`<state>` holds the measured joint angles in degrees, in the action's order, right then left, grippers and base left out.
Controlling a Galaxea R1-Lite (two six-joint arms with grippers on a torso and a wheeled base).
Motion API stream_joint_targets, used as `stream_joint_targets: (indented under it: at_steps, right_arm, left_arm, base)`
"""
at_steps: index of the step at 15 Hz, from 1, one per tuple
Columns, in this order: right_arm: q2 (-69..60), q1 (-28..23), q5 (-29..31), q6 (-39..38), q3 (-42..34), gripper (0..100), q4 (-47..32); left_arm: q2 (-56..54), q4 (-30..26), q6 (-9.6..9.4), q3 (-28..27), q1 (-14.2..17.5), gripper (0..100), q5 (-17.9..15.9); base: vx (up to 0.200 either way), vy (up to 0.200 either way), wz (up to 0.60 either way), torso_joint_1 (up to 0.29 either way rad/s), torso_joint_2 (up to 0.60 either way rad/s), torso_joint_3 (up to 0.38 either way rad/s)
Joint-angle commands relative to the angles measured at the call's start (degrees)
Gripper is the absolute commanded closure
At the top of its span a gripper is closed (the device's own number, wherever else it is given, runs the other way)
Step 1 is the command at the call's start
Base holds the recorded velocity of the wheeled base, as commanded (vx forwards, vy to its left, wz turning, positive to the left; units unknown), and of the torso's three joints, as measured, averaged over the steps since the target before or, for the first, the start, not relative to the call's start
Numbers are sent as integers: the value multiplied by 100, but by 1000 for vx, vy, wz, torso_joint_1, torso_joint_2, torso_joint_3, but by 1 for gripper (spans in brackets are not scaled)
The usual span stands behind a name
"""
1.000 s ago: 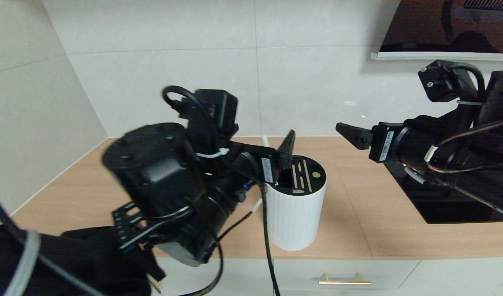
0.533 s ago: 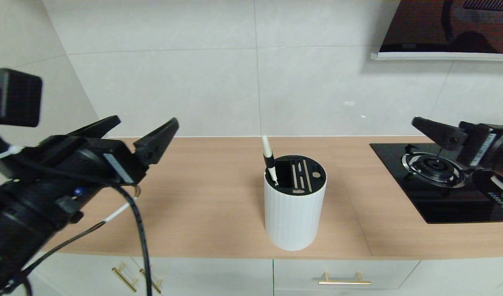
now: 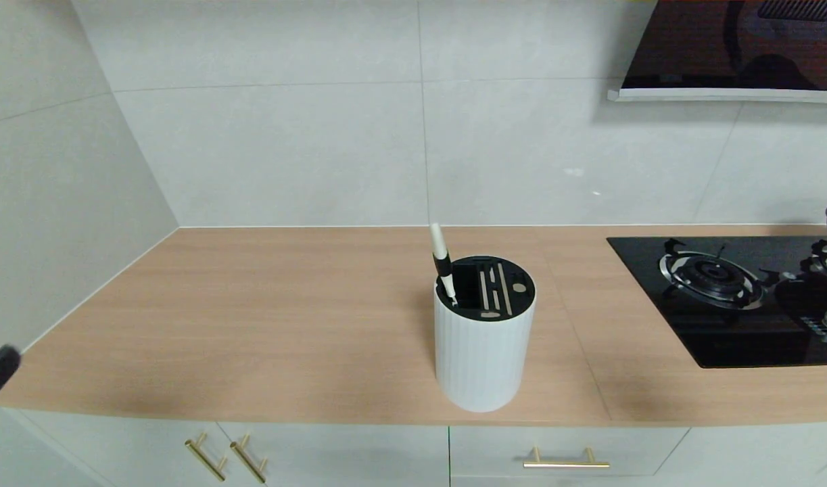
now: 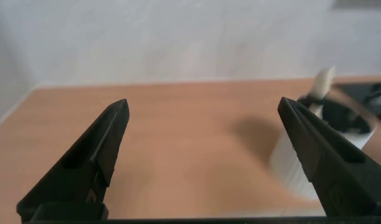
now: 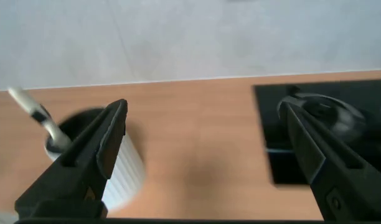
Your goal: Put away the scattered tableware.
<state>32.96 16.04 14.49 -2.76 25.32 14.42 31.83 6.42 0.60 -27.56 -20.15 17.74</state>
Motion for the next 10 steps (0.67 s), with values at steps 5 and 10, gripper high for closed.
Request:
stream_joint_targets:
  at_steps: [5,10]
  right_arm:
    - [-2277,-1015,-8,548,-115,0,-1064]
    - [-3068,-1578,-87,530,-528,0,-1592]
  left_arm:
    - [-2418,-1231,-104,-170,1127,0,-16]
    - [-2875,-1205,-192,339,1839,0,-51]
  base:
    - [0,0,0,0,0,0]
    - [0,0,0,0,0,0]
